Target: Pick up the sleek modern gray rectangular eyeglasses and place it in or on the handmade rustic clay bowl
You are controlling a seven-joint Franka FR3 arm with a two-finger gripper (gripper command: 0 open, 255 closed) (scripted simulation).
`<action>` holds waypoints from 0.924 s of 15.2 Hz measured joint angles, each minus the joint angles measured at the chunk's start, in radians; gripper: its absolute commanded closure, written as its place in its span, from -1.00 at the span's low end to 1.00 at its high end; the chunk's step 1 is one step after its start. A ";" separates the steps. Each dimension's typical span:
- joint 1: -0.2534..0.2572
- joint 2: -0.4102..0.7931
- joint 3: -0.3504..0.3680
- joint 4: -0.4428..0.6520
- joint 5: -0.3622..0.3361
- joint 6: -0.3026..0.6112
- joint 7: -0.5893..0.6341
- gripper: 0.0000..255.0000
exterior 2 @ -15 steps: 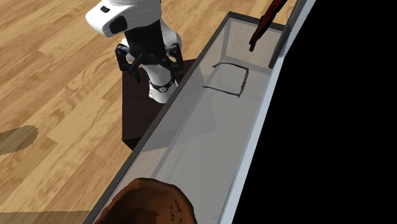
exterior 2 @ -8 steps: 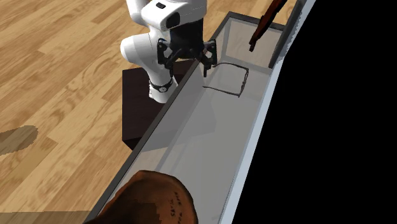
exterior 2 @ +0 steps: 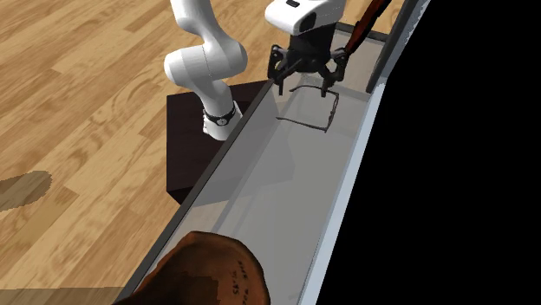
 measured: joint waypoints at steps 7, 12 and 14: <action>-0.011 0.133 0.175 0.120 0.038 0.018 0.188 -1.00; -0.010 0.147 0.208 0.081 0.049 0.073 0.212 -1.00; -0.004 0.132 0.206 0.058 0.056 0.101 0.206 -1.00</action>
